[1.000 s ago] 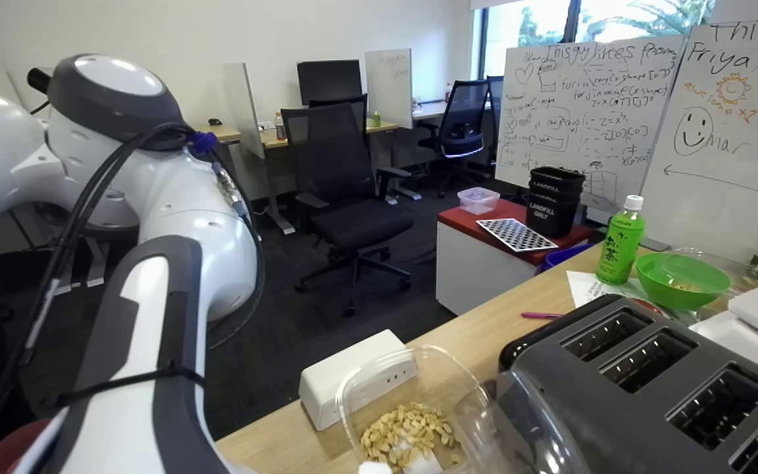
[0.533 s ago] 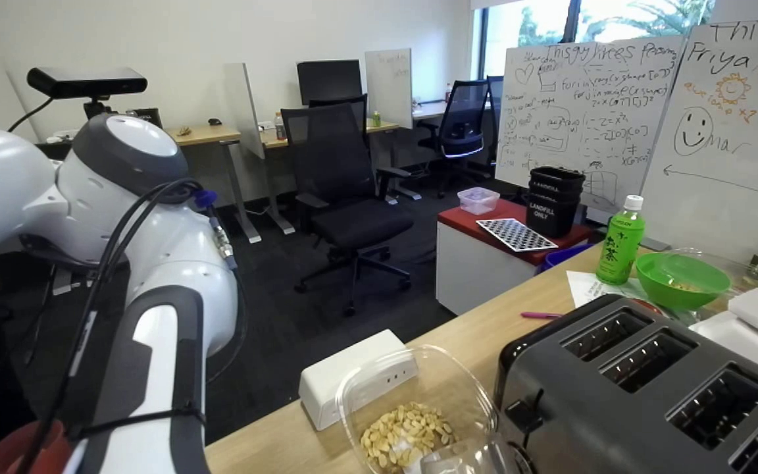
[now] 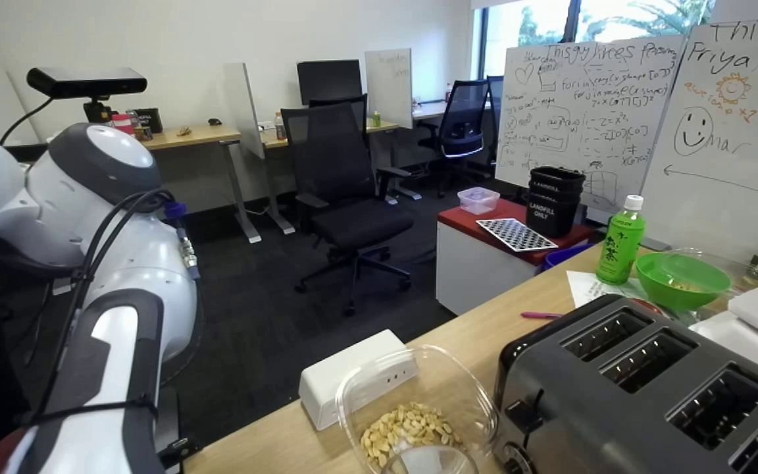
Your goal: Pour the contents in the wine glass into the clear bowl
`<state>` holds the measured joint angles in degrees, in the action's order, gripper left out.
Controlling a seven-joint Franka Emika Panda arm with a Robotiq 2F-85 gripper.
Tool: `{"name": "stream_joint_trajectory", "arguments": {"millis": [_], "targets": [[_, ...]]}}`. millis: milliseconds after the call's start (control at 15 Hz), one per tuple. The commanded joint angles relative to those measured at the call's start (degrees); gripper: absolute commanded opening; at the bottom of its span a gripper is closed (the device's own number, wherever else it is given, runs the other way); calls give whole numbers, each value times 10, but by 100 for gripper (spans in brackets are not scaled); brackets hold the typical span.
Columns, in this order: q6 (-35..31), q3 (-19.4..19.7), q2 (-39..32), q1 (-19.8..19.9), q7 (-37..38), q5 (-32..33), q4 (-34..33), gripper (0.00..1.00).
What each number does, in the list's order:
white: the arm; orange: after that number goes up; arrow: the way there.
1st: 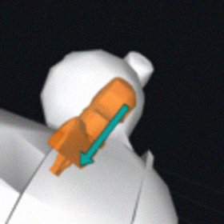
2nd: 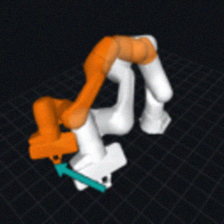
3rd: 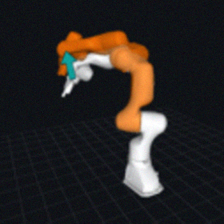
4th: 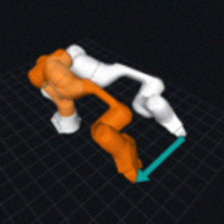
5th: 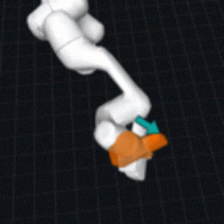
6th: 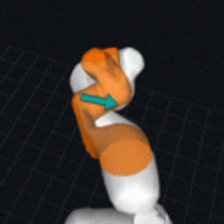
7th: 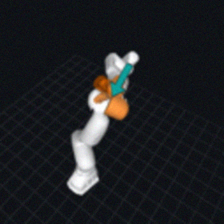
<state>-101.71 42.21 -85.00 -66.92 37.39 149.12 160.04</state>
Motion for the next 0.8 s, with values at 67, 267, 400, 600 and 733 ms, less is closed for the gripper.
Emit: {"name": "stream_joint_trajectory", "arguments": {"millis": [67, 267, 400, 600, 733], "targets": [[9, 5, 0, 5, 131, 38, 0, 4], [0, -7, 1, -3, 128, -6, 1, 15], [0, -10, 1, -7, 151, -10, 1, 15], [0, -10, 1, -8, 157, -10, 1, 15], [0, -10, 1, -8, 157, -10, 1, 4]]}}
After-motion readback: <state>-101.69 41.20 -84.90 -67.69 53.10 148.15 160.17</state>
